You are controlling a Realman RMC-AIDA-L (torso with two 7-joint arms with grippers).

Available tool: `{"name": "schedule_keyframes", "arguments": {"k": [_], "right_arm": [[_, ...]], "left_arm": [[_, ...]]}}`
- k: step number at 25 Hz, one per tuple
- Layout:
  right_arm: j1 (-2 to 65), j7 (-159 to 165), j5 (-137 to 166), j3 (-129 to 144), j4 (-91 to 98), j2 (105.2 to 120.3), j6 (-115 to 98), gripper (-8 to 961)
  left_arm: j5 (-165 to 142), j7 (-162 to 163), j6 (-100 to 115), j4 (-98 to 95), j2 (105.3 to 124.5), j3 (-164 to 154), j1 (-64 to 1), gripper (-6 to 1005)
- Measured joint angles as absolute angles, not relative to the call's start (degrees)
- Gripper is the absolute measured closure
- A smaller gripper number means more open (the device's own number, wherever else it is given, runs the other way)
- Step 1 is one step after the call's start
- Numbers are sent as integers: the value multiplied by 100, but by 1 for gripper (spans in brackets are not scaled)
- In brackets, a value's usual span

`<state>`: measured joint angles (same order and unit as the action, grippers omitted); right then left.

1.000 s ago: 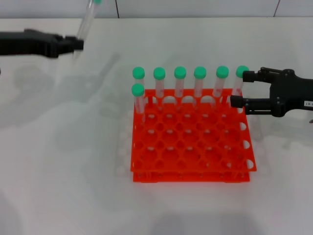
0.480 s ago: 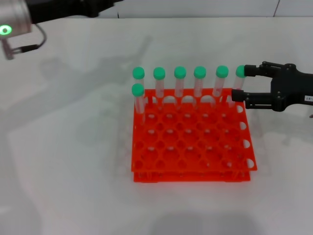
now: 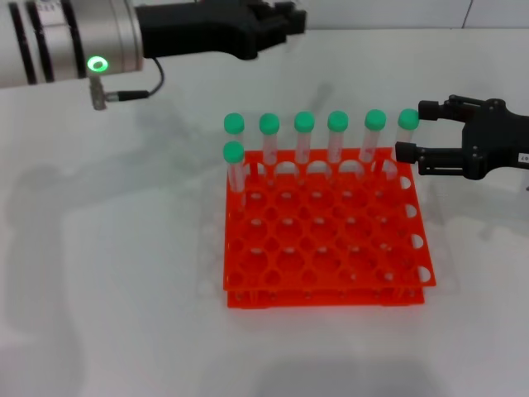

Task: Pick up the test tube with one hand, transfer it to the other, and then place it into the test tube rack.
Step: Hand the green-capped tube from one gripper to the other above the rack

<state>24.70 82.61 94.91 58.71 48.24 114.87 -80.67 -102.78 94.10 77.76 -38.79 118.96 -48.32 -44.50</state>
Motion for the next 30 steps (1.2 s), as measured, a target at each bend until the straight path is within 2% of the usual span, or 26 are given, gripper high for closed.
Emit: {"name": "schedule_keyframes", "arguments": {"k": [30], "right_arm": [[2432, 8315, 9397, 5046, 5067, 11491, -8004, 112]], "left_arm": [[-10130, 8743, 8275, -3655, 11841, -5536, -4249, 804]]}}
